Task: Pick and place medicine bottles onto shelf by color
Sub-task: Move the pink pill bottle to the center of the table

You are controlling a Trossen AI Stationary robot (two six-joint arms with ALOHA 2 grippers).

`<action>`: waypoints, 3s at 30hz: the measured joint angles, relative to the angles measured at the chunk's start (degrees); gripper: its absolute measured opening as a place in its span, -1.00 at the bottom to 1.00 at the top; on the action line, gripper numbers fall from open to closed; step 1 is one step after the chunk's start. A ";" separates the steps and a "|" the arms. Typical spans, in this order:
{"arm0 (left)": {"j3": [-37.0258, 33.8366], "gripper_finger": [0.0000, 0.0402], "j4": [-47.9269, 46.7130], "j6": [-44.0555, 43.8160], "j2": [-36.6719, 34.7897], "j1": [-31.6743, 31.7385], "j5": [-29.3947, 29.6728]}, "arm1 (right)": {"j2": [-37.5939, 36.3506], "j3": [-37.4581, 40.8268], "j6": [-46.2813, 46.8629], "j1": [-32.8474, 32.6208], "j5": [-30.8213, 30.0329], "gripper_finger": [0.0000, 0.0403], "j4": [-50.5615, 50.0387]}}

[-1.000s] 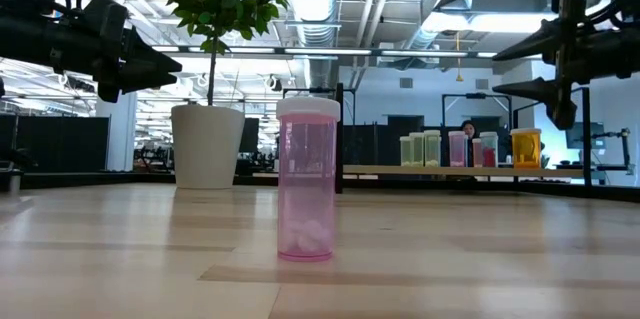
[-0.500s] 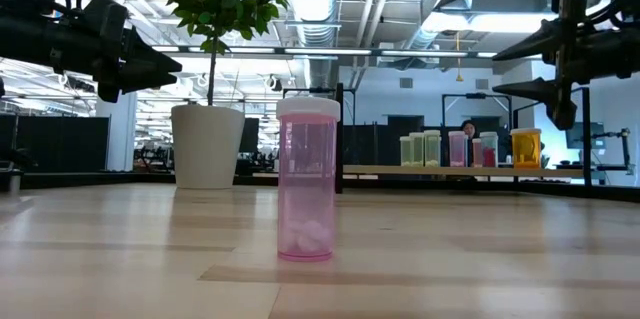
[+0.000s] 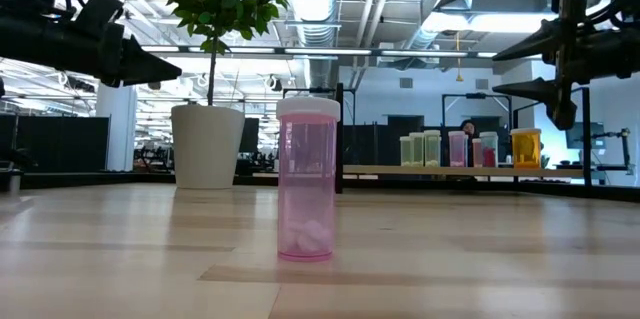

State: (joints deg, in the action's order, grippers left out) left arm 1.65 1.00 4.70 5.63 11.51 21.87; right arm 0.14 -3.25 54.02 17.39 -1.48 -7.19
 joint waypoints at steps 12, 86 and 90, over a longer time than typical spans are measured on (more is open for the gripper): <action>-0.11 -0.10 0.55 -25.12 0.00 -0.02 -3.33 | 0.00 0.00 0.00 0.00 -0.02 0.16 -0.01; 90.65 -0.10 -51.74 -107.02 104.25 -29.38 -25.10 | 0.02 0.04 0.00 -0.02 -0.04 0.16 -0.01; 93.04 -0.04 -51.68 -112.42 107.25 -31.14 -26.88 | 0.02 0.04 0.00 -0.01 -0.04 0.16 -0.01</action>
State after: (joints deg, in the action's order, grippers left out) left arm 94.69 -50.68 -107.72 112.87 -19.63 -5.01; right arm 0.16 -3.20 54.02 17.38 -1.52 -7.20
